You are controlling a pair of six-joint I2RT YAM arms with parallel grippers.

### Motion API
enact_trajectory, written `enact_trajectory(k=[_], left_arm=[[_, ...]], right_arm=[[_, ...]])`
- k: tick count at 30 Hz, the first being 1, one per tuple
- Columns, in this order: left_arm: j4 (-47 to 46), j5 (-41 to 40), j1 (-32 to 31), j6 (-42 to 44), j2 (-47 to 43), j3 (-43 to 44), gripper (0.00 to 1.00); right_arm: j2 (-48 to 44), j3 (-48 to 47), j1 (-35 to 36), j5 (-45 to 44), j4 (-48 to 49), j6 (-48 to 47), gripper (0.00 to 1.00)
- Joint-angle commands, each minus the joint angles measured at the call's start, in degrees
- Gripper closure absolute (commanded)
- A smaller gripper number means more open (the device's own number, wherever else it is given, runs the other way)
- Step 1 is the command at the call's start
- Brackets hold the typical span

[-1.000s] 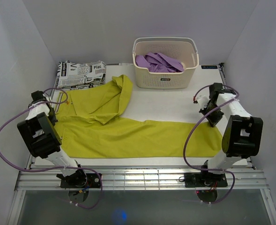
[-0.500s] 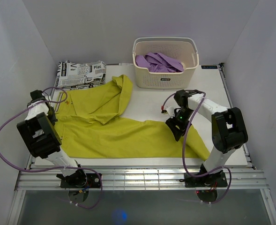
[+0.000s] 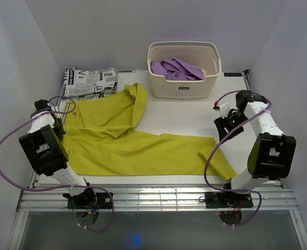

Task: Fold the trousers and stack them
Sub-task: Flatten the trousers out

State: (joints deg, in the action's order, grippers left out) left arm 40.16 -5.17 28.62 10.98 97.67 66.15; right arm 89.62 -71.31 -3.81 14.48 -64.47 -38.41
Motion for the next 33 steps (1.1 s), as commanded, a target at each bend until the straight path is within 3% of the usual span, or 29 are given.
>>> enact_trajectory(k=[1,6,17,20,24,25,27,33], left_arm=[[0.09,2.79,-0.85,-1.40,-1.08,1.88,1.00],[-0.17,3.24,-0.94,-1.49,-1.69,0.83,1.00],[-0.88,3.41,-0.94,-1.31,-2.31,-0.32,1.00],[-1.05,3.06,-0.94,-1.14,-2.31,-0.32,1.00],[-1.49,2.62,-0.94,-0.88,-2.13,-0.67,1.00],[-1.58,2.62,-0.94,-0.88,-2.13,-0.76,1.00],[-1.75,2.62,-0.94,-0.96,-1.96,-0.85,1.00],[-2.37,1.48,-0.94,-0.26,-1.78,-1.11,1.00]], right_arm=[[0.02,6.08,-0.84,0.27,0.65,-3.16,0.37],[3.35,10.05,-1.46,2.04,7.59,-2.11,0.36],[11.18,9.96,-2.95,6.96,9.19,-0.70,0.40],[11.36,9.08,-3.04,8.45,7.79,-0.78,0.50],[9.08,7.68,-3.39,8.81,5.76,-1.40,0.83],[8.55,7.41,-3.48,8.64,5.32,-1.49,0.88],[7.07,6.80,-3.92,7.67,4.01,-2.10,0.92],[2.06,3.37,-8.48,4.16,-1.09,-5.43,0.92]])
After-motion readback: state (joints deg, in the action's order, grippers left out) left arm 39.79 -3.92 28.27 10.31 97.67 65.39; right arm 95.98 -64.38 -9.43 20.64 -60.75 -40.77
